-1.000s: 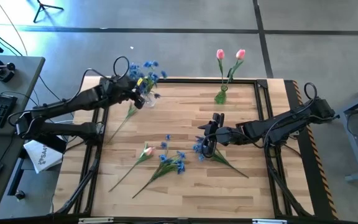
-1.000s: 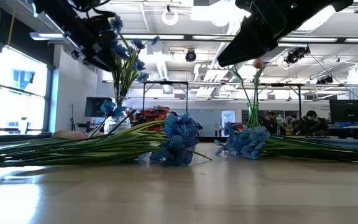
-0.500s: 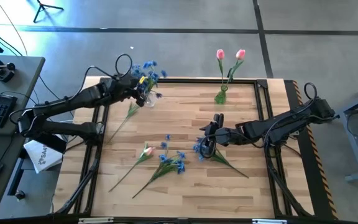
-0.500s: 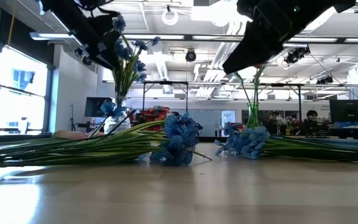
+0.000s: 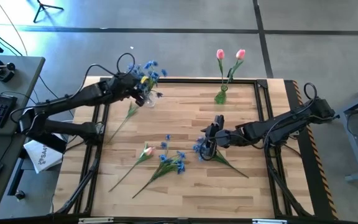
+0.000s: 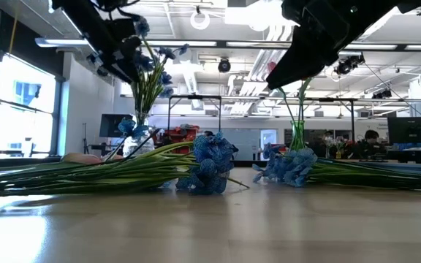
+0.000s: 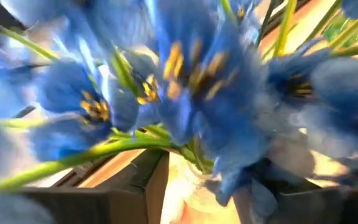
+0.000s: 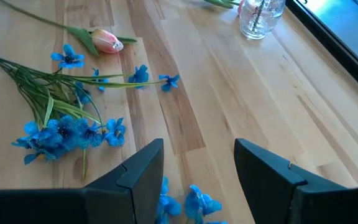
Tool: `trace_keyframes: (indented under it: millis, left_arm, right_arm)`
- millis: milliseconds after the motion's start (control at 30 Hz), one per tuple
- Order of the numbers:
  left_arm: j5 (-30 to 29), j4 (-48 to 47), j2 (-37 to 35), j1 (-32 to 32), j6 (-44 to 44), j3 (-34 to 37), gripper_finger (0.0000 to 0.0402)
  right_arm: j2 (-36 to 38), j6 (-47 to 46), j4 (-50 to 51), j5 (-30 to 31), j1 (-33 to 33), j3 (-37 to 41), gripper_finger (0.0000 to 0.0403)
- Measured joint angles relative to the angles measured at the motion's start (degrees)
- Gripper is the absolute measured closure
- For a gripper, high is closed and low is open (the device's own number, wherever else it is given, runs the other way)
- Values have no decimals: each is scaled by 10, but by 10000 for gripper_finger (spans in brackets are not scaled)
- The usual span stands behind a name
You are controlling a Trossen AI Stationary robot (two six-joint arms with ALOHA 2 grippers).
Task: Sort flowers into vase by color
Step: Put the blue flowers into the transparent vase, then put the pink flower into the green vase
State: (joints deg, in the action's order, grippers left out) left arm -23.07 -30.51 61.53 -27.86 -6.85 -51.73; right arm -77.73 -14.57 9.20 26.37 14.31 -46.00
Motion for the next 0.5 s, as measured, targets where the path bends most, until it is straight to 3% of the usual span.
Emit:
trace_keyframes:
  millis: [200, 333, 500]
  left_arm:
    - [-9, -64, -26, 0, 5, -38, 222]
    - [-30, -103, -49, 10, -8, -53, 223]
    - [-38, -135, -88, 55, -45, -53, 231]
  right_arm:
    - [0, 0, 6, 1, 0, 0, 211]
    - [3, -41, 80, -1, 0, 0, 211]
    - [16, -142, 215, -84, -8, 0, 211]
